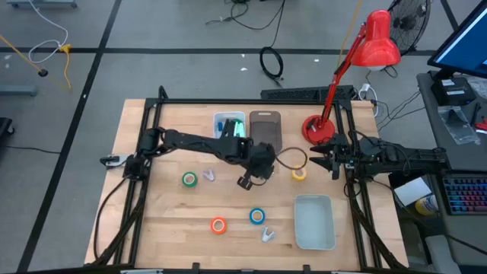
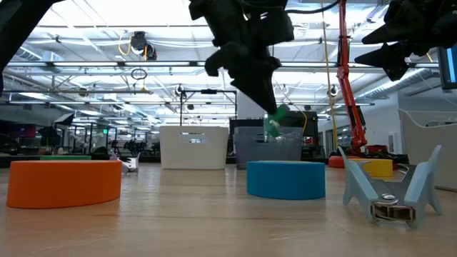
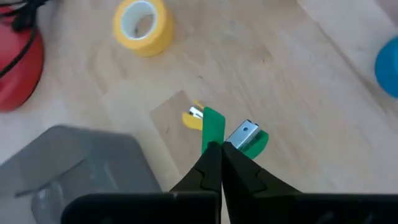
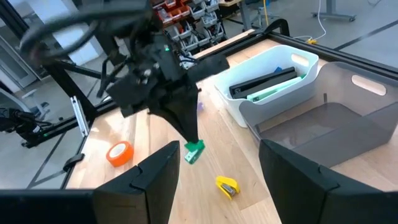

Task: Pick and place Stapler, Stapler remover, tape
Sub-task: Put the green stapler into the white bin

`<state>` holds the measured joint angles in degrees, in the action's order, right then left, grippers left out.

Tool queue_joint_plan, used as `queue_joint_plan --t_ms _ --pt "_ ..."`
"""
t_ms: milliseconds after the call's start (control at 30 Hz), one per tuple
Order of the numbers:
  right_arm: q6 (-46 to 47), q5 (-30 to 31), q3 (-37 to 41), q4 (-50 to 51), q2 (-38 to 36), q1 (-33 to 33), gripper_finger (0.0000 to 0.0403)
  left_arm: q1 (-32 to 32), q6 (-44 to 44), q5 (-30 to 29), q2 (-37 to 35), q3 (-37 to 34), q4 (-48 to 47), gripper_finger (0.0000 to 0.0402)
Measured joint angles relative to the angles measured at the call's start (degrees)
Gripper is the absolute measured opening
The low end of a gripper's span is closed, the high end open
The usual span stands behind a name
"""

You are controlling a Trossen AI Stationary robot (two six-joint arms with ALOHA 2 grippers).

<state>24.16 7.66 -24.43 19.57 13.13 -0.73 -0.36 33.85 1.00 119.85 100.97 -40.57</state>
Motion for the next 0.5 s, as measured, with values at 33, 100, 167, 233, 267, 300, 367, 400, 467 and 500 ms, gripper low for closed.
queue_joint_plan --t_ms 33,100,167,233,267,300,367,400,467,500 --pt "-0.1 0.0 0.0 0.0 0.0 0.0 0.0212 0.3 -0.8 0.1 -0.4 0.0 0.2 0.0001" --pt "-0.7 -0.1 0.0 0.0 0.0 0.0 0.0212 0.9 -2.6 -0.1 -1.7 0.0 -0.1 0.0001" --pt "-0.9 -0.1 0.0 0.0 0.0 0.0 0.0212 1.8 -4.8 -0.9 -3.5 0.0 0.0 0.0001" --pt "-1.2 0.0 0.0 0.0 0.0 0.0 0.0212 3.1 -8.5 -1.5 -5.1 0.0 -0.2 0.0001" --pt "-1.3 0.0 0.0 0.0 0.0 0.0 0.0212 3.8 -10.8 -1.9 -5.9 0.0 -0.2 0.0001" --pt "-1.3 0.0 0.0 0.0 0.0 0.0 0.0212 4.6 -13.5 -2.6 -6.7 0.0 -0.5 0.0001" --pt "-1.3 0.0 0.0 0.0 0.0 0.0 0.0212 6.4 -19.1 -4.4 -8.5 0.0 -0.6 0.0001" --pt "-1.3 0.0 0.0 0.0 0.0 0.0 0.0212 7.4 -22.0 -5.5 -9.4 0.0 -0.5 0.0001" --pt "-1.2 0.0 0.0 0.0 0.0 0.0 0.0212 9.6 -27.5 -7.9 -11.4 0.0 -1.3 0.0001" --pt "-1.2 0.0 0.0 0.0 0.0 0.0 0.0212 10.8 -29.9 -9.5 -12.1 0.0 -2.3 0.0001"
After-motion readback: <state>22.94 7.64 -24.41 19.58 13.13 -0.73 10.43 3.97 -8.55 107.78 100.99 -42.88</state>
